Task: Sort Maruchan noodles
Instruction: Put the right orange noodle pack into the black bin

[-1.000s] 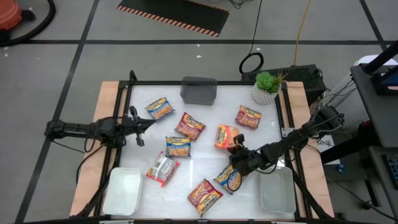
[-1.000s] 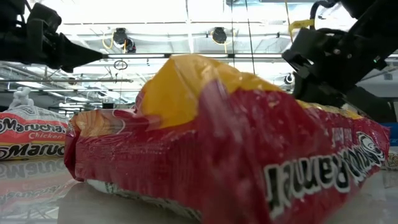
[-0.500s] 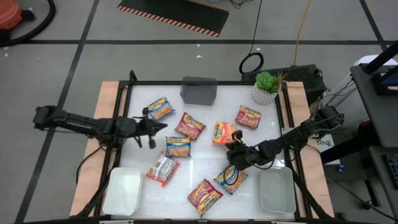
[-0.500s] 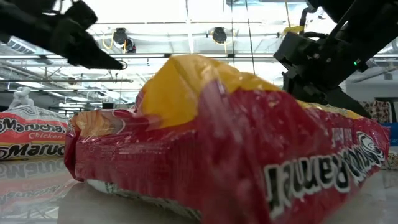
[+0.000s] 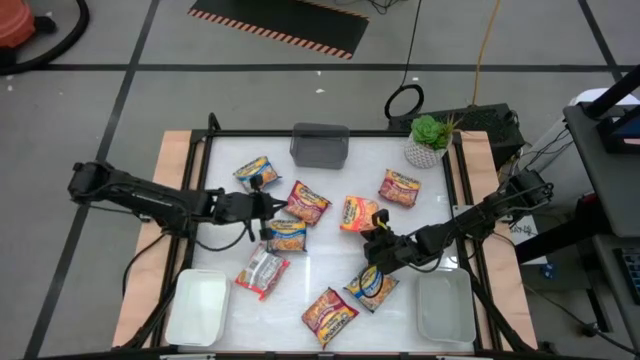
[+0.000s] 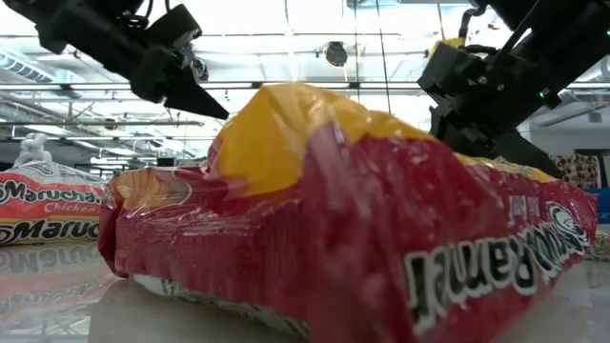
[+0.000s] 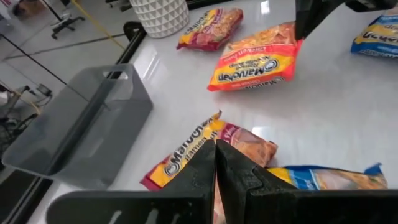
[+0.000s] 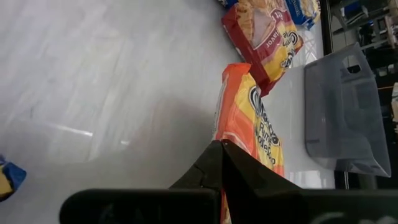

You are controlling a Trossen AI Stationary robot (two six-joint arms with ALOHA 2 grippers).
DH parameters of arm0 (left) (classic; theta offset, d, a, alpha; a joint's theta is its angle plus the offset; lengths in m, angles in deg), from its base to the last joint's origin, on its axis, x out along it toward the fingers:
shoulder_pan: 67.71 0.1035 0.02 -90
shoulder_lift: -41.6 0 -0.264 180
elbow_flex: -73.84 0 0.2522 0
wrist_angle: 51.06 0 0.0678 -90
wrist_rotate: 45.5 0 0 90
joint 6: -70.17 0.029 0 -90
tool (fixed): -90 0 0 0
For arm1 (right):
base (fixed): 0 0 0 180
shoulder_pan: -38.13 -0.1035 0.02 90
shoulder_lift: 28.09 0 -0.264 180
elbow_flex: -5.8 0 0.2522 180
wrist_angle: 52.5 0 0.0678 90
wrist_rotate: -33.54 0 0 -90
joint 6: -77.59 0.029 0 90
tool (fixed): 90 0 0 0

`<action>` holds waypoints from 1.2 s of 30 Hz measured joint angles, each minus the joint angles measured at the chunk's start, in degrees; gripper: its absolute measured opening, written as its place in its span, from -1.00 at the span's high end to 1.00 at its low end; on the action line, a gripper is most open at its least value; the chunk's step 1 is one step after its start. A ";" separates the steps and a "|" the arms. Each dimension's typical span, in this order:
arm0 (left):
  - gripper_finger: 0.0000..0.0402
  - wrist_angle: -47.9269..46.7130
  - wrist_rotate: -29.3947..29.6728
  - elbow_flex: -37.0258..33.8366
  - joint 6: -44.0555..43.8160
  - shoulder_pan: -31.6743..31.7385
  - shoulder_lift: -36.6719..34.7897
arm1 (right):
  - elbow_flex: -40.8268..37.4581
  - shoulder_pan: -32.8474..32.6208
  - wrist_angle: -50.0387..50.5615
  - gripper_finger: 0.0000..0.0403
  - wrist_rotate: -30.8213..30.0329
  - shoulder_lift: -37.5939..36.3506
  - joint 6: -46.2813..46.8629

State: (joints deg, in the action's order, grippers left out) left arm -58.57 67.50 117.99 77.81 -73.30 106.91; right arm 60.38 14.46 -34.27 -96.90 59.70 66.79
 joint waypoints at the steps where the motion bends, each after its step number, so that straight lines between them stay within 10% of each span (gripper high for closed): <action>1: 0.91 0.08 0.03 0.49 0.44 0.00 0.71 | 0.00 -0.05 0.00 1.00 0.00 0.00 0.01; 19: 0.84 2.55 -6.15 10.84 10.02 -0.20 13.62 | 0.00 -3.15 0.07 1.00 0.02 0.00 6.66; 30: -0.07 7.88 -9.20 15.19 14.28 -0.28 25.08 | 0.00 -3.50 0.02 1.00 0.02 0.00 7.11; 36: -0.25 17.61 -9.48 15.19 23.16 -2.09 33.87 | 0.00 -3.50 0.02 1.00 0.02 0.00 7.11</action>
State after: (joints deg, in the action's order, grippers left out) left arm -40.97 58.02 133.18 100.97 -75.39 140.79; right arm 60.38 10.95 -34.25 -96.88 59.70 73.91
